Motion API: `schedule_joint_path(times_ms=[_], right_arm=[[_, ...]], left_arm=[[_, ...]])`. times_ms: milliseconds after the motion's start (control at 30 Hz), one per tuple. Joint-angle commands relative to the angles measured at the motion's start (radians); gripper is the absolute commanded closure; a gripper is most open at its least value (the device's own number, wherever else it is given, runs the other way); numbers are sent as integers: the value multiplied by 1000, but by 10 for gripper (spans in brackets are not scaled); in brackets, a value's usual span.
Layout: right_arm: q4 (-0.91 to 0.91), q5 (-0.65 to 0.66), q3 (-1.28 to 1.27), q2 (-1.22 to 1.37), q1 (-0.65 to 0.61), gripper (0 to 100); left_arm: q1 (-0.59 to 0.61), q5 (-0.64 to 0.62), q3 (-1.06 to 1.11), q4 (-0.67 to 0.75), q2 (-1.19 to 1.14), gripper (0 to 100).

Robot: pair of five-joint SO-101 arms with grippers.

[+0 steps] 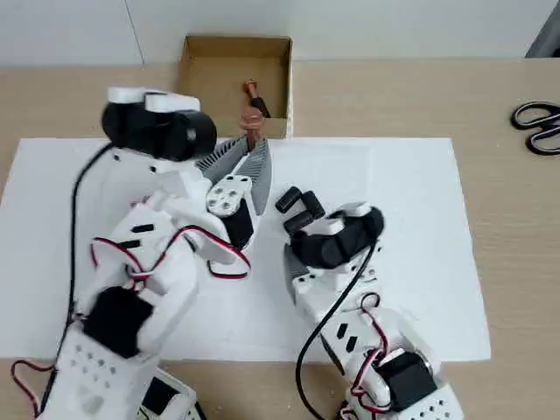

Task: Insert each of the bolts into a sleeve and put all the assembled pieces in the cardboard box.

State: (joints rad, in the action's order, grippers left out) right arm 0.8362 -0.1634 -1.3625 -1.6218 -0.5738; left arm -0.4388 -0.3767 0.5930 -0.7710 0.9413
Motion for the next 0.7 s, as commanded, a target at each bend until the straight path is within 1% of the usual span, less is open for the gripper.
schedule_joint_path(times_ms=[0, 167, 267, 400, 533, 667], right_arm=[[-27, -9, 6, 1, -15, 995], [-50, -9, 6, 1, -16, 995], [-50, -9, 6, 1, -36, 995], [-50, -9, 6, 1, -47, 995], [-58, -11, 6, 1, -48, 995], [-68, -11, 6, 1, -48, 995]], left_arm=[[0, -9, 119, 147, 48, 994], [-35, -11, 246, 224, 83, 994], [-68, -11, 282, 226, 81, 994], [-72, -12, 300, 222, 81, 994], [-81, -84, 315, 219, 81, 994], [-87, -94, 343, 219, 81, 994]])
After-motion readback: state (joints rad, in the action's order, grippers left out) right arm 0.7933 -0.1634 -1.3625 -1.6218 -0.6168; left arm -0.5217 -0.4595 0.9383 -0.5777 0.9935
